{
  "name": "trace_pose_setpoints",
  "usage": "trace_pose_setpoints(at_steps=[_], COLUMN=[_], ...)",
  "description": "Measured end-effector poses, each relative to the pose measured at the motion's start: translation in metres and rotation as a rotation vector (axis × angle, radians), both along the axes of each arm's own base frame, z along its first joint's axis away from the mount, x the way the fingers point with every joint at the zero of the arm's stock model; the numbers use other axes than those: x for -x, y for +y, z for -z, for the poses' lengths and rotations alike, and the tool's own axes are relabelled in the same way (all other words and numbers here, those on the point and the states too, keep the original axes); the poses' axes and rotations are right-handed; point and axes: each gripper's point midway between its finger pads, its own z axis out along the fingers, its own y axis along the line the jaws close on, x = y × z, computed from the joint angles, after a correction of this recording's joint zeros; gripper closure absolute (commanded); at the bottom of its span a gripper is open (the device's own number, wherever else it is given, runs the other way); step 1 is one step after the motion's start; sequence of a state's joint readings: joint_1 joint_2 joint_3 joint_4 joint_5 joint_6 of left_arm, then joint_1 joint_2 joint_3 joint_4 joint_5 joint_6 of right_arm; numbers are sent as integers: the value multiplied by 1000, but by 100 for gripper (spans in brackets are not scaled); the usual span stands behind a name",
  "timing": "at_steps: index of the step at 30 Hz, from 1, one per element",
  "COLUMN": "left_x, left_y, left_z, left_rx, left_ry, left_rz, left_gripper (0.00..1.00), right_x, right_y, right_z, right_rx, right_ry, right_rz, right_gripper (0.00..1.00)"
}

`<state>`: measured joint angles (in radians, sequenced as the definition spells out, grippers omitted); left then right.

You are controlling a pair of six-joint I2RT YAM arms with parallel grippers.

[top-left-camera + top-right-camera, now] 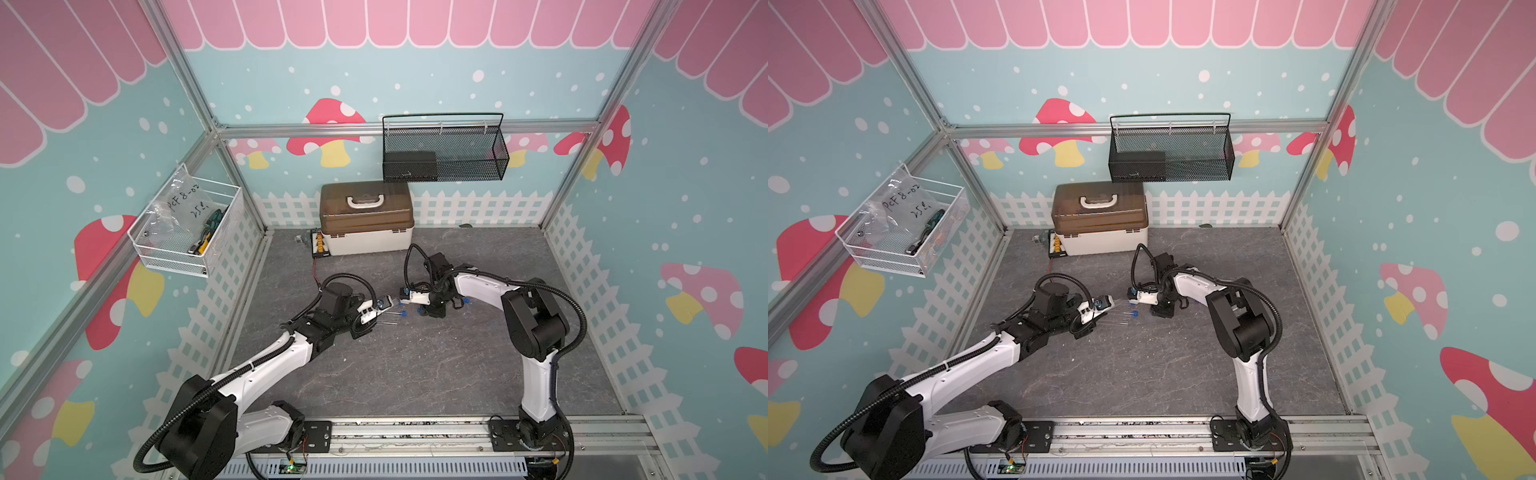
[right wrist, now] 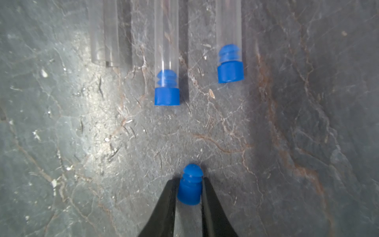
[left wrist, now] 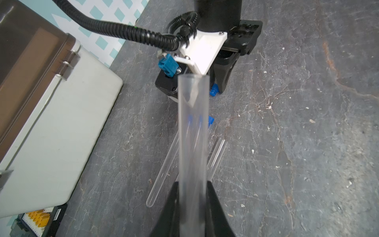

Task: Insert stoppers into test tubes
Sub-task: Pick up the stopper from the center of the board.

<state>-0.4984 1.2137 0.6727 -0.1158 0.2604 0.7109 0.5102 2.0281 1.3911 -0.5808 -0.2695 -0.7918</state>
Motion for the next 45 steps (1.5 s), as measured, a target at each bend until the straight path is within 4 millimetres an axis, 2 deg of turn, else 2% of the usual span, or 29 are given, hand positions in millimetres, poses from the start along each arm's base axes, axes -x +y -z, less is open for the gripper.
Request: trace_pose_setpoints(at_steps=[11, 19, 23, 31, 39, 45], left_x=[0, 0, 2, 18, 27, 34], left_y=[0, 0, -1, -10, -17, -19], left_z=[0, 0, 0, 12, 20, 26], left_rx=[0, -8, -26, -90, -168, -224], left_ry=[-1, -10, -34, -71, -141, -201], left_rz=[0, 10, 37, 132, 206, 254], left_gripper=[100, 100, 100, 100, 100, 100], right_x=[-3, -3, 3, 50, 105, 129], right_y=[0, 1, 2, -6, 0, 6], right_z=[0, -2, -17, -78, -112, -131], right_rx=[8, 1, -34, -188, -248, -264], right_ry=[-8, -3, -7, -33, 51, 117], right_rz=[2, 8, 29, 124, 201, 239], right_gripper=[91, 93, 93, 94, 94, 94])
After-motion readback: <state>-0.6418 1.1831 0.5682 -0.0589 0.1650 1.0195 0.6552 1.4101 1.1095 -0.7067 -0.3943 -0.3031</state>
